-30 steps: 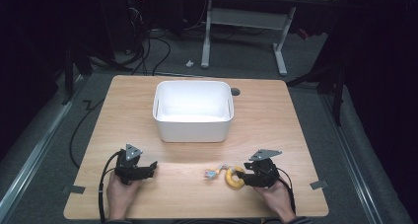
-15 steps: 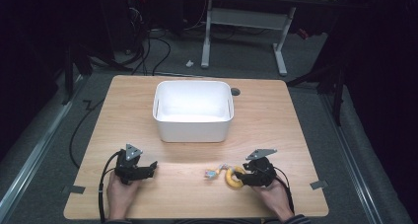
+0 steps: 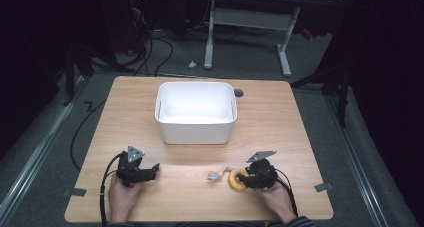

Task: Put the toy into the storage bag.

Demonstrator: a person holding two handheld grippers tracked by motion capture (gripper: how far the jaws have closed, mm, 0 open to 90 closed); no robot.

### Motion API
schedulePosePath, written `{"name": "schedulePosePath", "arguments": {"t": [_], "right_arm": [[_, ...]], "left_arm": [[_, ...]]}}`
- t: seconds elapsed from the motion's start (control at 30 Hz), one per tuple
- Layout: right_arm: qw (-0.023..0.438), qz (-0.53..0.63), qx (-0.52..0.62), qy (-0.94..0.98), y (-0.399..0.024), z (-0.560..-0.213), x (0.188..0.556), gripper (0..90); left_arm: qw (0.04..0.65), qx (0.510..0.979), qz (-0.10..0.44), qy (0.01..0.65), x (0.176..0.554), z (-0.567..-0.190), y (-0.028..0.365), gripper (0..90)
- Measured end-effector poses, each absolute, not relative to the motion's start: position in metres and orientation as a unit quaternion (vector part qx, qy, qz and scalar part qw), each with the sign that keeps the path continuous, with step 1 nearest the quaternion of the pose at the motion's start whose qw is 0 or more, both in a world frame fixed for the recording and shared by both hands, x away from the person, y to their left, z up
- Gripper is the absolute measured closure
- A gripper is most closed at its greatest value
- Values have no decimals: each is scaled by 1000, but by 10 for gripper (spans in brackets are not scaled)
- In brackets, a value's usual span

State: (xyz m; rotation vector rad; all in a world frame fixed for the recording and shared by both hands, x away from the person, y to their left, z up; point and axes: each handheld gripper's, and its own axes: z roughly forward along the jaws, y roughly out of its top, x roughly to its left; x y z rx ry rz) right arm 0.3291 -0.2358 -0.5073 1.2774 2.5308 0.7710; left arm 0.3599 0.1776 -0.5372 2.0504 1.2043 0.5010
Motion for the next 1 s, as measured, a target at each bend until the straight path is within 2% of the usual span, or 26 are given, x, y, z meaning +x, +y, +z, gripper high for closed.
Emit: {"name": "schedulePosePath", "arguments": {"t": [0.37,1.0], "right_arm": [[109,252,425,862,-234,-506,328,642],[108,263,420,862,-236,-504,328,667]], "left_arm": [[348,791,193,465,360,-537,178,160],[348,791,194,465,360,-537,178,160]]}}
